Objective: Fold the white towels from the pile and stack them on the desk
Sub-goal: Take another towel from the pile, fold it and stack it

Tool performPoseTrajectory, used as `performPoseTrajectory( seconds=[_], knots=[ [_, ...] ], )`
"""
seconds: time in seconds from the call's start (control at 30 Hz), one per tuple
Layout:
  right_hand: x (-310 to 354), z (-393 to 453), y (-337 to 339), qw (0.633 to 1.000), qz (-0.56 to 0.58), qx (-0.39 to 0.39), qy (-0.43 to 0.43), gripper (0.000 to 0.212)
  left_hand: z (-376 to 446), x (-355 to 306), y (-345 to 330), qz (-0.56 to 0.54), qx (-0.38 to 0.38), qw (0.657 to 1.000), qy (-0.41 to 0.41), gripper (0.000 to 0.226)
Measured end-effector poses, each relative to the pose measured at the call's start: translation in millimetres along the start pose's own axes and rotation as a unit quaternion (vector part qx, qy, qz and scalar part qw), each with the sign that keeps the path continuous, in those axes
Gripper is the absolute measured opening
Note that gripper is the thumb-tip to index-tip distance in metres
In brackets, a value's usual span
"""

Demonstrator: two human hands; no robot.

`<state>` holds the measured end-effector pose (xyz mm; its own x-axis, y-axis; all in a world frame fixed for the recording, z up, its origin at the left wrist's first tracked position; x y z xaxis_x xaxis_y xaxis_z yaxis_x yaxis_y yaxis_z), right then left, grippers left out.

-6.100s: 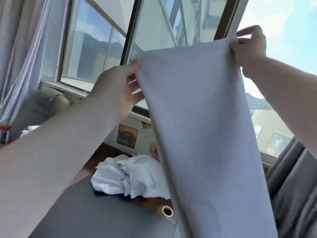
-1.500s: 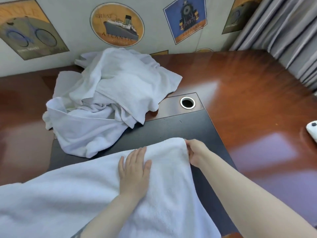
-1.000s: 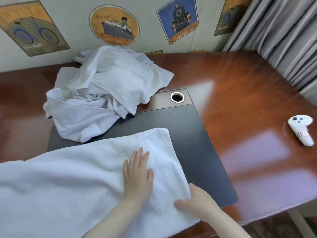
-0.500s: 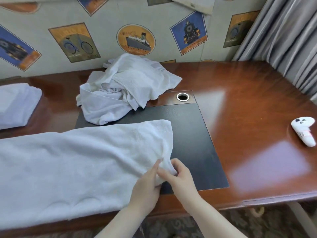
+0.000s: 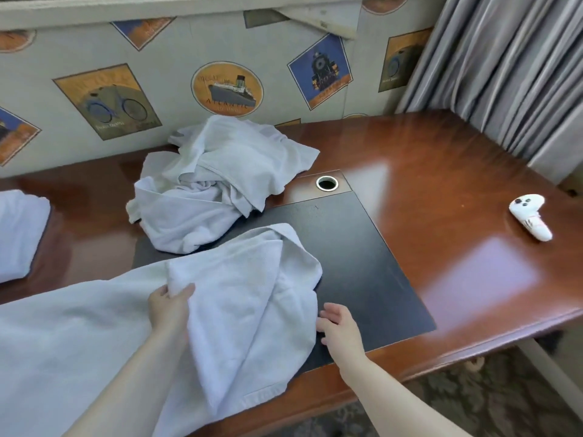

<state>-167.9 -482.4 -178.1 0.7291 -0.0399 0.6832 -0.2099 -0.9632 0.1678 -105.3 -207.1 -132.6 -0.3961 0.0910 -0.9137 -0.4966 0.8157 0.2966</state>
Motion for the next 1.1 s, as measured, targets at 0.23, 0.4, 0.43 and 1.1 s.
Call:
performPoseTrajectory(
  seconds=[0.23,0.4,0.43,1.1],
  knots=[
    [14.5,-5.3,-49.5,0.999,0.015,0.024,0.014,0.027,-88.0,19.1,-46.9,0.17,0.284,0.864,-0.379,0.043],
    [27.9,-33.3,-45.5,0.981,-0.06,-0.055,0.178,0.038,-92.9,42.5,-60.8,0.241,0.444,0.797,-0.331,0.123],
    [29.8,-43.2,-50.9,0.977,-0.066,-0.048,0.196,0.04,-92.4,43.3,-58.4,0.218,0.447,0.807,-0.32,0.127],
    [91.1,46.1,-42.1,0.86,-0.499,-0.101,0.006,0.026,-10.6,10.6,1.9,-0.184,0.162,0.969,0.026,0.015]
  ],
)
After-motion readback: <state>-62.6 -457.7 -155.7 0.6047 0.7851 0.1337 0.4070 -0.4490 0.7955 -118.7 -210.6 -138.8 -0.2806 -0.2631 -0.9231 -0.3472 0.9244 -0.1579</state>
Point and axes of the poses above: each hand's wrist, its own z-axis towards the middle knuckle, its own y-axis out of the back of the hand, x = y × z, the point moved 2 cm from there along z, towards the middle knuckle, and after that the axes turned 10 degrees about -y, right-handed, at the moved point
